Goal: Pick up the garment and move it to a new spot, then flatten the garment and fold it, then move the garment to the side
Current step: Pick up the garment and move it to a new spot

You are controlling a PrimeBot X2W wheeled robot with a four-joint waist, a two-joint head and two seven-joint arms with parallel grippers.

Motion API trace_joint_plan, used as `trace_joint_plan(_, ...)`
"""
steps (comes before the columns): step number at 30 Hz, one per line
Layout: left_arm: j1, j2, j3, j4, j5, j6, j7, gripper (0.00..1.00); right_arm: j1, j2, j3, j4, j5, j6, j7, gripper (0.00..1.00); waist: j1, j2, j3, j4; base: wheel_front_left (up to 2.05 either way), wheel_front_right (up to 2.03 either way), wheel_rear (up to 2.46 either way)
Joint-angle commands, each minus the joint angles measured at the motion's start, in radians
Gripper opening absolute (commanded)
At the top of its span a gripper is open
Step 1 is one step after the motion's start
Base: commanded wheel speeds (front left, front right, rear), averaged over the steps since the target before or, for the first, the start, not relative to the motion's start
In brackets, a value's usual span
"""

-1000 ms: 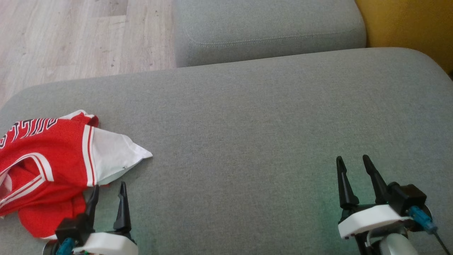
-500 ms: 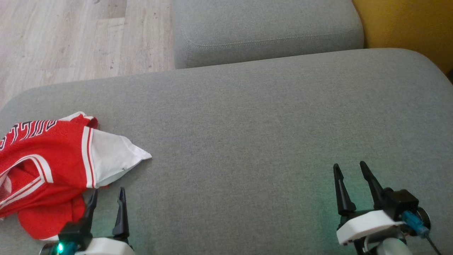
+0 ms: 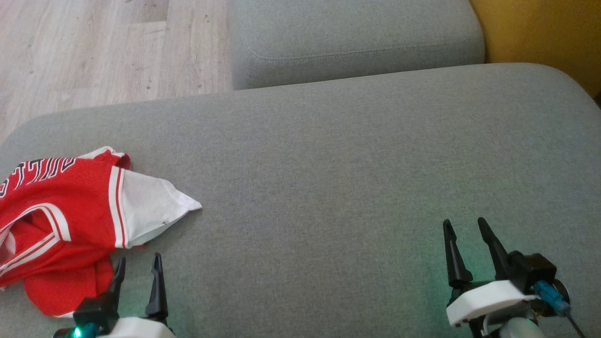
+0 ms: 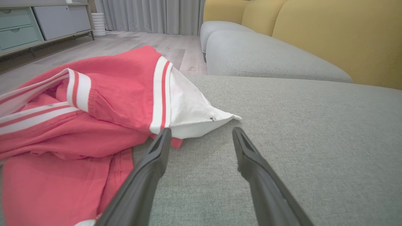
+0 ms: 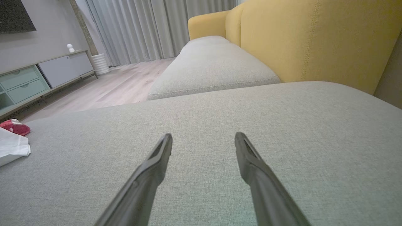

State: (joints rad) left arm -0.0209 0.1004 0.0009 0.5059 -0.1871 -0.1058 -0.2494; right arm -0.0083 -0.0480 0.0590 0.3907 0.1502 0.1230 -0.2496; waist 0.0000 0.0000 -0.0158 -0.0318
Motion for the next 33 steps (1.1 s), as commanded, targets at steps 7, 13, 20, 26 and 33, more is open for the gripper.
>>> trace_joint_plan(7, -0.058, 0.018, 0.031, -0.017, -0.008, -0.004, -0.012, 1.0, -0.027, -0.002, 0.026, -0.032, 0.006, 0.008, -0.012, 1.0, 0.0, 0.0, -0.004, 0.016, 0.0, 0.0, 0.0)
trace_joint_plan(13, -0.07, 0.008, 0.011, -0.017, -0.008, -0.007, -0.012, 1.0, -0.009, -0.003, 0.026, -0.045, 0.002, 0.008, -0.012, 1.0, 0.0, 0.0, -0.015, 0.111, 0.0, 0.0, 0.0)
trace_joint_plan(20, -0.045, 0.017, 0.01, -0.013, -0.013, -0.007, -0.012, 1.0, -0.011, -0.003, 0.061, -0.045, 0.001, 0.008, -0.012, 1.0, 0.0, 0.0, -0.033, 0.288, 0.0, 0.0, 0.0)
trace_joint_plan(26, -0.009, 0.036, 0.028, -0.026, -0.03, -0.006, -0.012, 1.0, -0.027, -0.002, 0.111, -0.04, 0.007, 0.008, -0.012, 1.0, 0.0, 0.0, -0.038, 0.368, 0.0, 0.0, 0.0)
trace_joint_plan(33, -0.02, 0.04, 0.036, -0.089, -0.064, -0.008, 0.003, 1.0, -0.032, -0.002, 0.138, -0.045, -0.005, 0.008, -0.012, 1.0, 0.0, 0.0, 0.002, 0.345, 0.0, 0.0, 0.0)
